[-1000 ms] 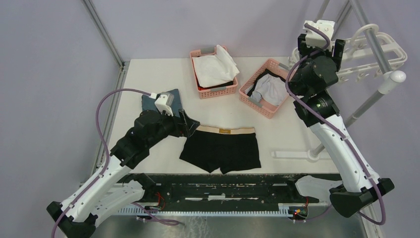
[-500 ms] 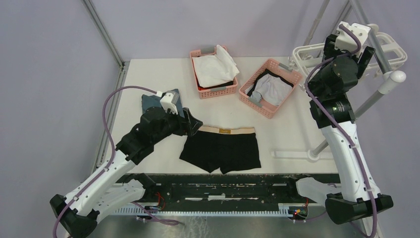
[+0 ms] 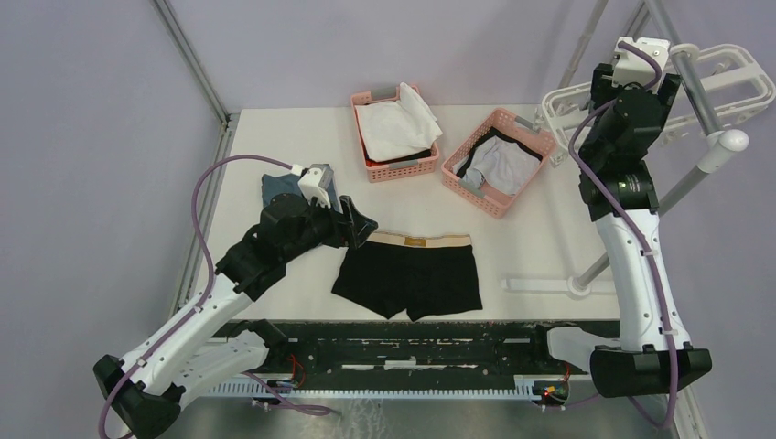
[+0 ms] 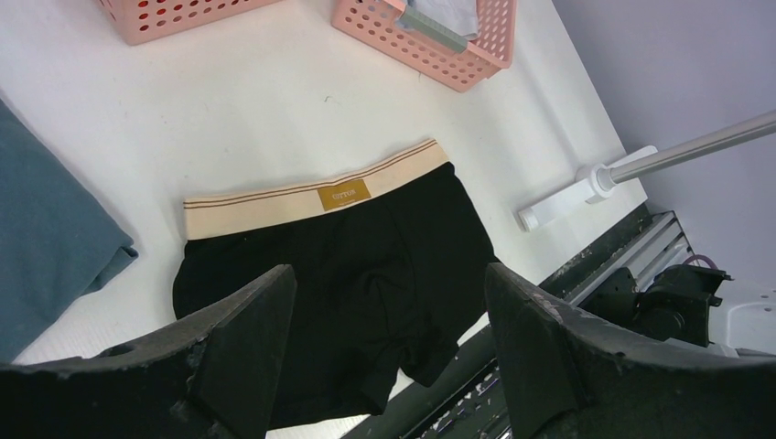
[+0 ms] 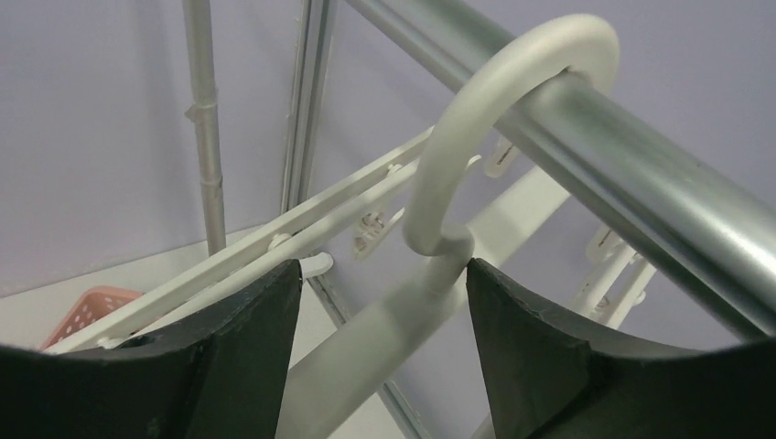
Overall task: Clip the underwear to the hanger
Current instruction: Pick up the hanger from the clothesline.
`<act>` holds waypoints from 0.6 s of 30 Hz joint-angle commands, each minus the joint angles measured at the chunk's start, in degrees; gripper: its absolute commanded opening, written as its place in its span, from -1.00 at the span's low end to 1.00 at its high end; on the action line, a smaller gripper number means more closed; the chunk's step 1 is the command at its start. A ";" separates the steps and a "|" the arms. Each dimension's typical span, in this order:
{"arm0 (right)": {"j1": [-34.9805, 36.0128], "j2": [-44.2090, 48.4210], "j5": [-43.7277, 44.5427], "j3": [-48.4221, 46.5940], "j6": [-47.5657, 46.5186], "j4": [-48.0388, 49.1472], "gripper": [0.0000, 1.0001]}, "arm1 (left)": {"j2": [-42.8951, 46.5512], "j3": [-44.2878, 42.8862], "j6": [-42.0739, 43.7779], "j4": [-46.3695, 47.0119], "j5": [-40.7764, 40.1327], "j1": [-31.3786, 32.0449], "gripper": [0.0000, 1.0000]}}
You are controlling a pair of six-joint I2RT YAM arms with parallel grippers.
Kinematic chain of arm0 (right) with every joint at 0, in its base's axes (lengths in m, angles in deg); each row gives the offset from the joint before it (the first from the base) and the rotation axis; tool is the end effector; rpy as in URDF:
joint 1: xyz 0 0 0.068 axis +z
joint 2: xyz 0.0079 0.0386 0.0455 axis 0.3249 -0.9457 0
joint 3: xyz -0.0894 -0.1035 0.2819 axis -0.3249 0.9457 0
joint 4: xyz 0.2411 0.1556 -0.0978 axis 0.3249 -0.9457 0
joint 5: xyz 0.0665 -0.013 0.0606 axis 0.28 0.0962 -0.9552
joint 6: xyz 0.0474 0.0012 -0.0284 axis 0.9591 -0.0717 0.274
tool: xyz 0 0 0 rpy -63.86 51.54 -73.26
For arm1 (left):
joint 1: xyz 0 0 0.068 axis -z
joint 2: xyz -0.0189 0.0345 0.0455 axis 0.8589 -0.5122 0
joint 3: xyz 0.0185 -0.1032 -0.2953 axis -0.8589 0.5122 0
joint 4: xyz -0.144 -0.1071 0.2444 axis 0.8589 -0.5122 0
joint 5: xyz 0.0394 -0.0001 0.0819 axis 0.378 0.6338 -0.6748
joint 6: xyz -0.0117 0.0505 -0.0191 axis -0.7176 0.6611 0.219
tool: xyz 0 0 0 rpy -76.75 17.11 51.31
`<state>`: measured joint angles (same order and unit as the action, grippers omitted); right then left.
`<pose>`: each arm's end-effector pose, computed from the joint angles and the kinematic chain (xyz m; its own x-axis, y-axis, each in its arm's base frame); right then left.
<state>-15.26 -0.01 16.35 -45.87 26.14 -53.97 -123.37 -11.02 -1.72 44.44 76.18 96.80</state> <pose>0.2691 -0.0061 0.5436 -0.0044 -0.2168 -0.9762 0.5867 0.7900 -0.1781 0.1655 -0.1302 0.3636 -0.5496 -0.1668 -0.8186 0.4486 0.7677 -0.4576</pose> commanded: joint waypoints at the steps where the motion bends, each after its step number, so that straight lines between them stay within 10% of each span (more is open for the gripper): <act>1: -1.98 0.39 -5.37 -0.49 2.55 -0.05 0.48 | -0.08 -2.61 -1.43 2.71 1.21 -0.16 0.64; 18: -5.90 -1.21 -9.42 0.68 4.98 2.16 -0.01 | 0.00 -2.02 -1.26 2.80 1.21 -0.18 0.64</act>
<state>-20.85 -0.76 8.03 -45.71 31.06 -54.28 -123.83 -11.37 -1.72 44.44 76.35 96.82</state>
